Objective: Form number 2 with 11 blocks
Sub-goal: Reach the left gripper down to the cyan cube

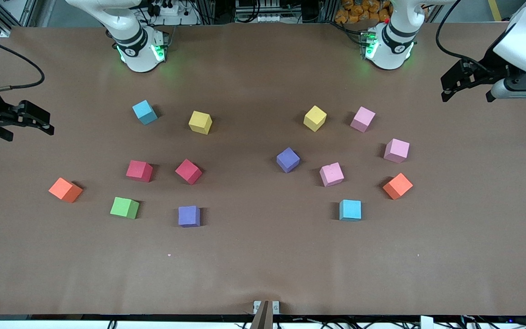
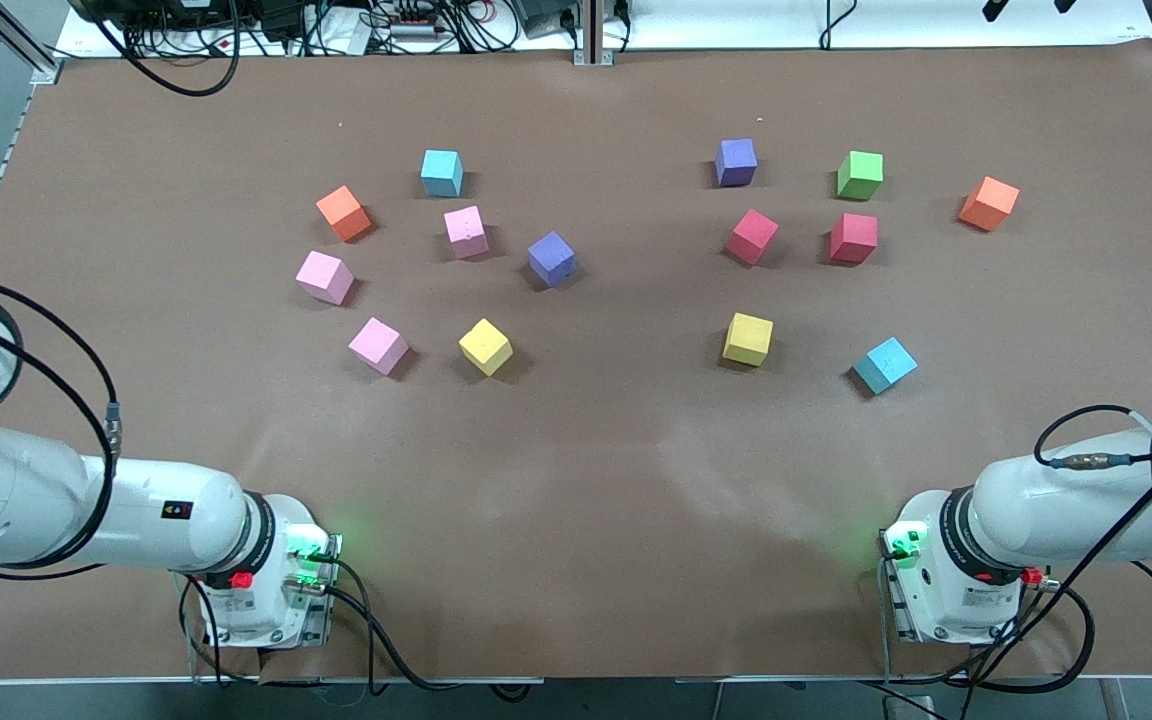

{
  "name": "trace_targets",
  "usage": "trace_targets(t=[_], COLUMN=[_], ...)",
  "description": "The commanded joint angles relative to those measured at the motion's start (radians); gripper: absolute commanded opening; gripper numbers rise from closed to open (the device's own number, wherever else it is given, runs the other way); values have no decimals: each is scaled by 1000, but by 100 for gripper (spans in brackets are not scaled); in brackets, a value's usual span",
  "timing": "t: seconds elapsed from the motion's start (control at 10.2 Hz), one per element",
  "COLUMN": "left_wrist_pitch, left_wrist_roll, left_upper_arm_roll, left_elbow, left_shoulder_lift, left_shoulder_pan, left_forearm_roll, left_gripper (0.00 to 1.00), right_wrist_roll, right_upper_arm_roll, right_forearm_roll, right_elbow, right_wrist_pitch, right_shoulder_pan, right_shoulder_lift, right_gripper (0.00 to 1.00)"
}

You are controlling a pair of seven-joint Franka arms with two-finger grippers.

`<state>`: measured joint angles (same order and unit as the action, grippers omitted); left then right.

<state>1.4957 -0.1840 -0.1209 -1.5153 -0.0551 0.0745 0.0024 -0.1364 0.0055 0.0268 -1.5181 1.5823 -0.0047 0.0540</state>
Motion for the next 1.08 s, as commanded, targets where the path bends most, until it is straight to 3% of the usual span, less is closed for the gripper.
trace_targets(t=[0.0,0.39,0.68,0.98], left_wrist_pitch=[-12,-14,-3,114], left_wrist_roll=[-8,-24,-89,-74], left_upper_arm_roll=[0,4,9,7], left_elbow=[3,3,0,-2], left_shoulder_lift=[-11,-3,144,292], left_shoulder_pan=[-7,-7,-6,7], left_forearm_roll=[-16,-18,-16,-27], left_gripper=[100,100,100,100], right_wrist_roll=[5,8,6,-2], right_upper_arm_roll=[4,5,5,5], right_forearm_roll=[-51,-56,-57,-59], right_elbow=[-33,-34,-22,-17], right_wrist_pitch=[7,10,10,10], right_shoulder_pan=[-1,0,-1,-1], right_shoulder_lift=[-25,-23,-13,-11], right_gripper=[100,100,100,100])
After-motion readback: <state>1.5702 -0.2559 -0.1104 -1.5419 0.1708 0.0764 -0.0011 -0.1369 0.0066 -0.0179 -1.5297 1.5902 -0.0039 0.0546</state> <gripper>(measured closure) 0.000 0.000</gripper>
